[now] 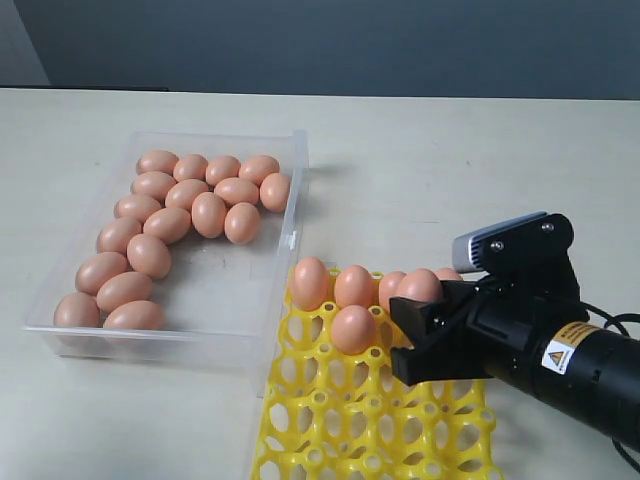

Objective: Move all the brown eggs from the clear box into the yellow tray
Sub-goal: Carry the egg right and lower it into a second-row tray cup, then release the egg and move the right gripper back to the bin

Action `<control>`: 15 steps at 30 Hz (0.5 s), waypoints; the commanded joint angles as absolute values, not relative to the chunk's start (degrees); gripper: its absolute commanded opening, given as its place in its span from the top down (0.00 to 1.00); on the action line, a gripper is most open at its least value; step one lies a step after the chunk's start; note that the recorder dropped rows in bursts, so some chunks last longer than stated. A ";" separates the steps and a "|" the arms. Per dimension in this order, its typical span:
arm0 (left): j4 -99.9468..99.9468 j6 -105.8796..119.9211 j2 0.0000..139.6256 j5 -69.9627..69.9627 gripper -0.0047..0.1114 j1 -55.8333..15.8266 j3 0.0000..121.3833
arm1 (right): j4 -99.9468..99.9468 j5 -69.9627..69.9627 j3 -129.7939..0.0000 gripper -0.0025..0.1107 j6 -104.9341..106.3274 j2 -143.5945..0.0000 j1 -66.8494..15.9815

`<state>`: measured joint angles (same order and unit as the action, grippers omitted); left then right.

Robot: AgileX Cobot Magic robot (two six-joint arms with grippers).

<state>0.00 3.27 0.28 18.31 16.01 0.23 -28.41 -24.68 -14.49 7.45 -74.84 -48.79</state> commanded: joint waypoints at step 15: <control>0.00 3.24 0.00 17.69 0.96 15.75 0.00 | -27.60 -25.62 -14.44 0.52 7.91 -74.61 -48.42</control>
<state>0.00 3.27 0.28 18.31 16.01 0.23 -27.98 -24.56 -14.49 7.56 -74.84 -48.79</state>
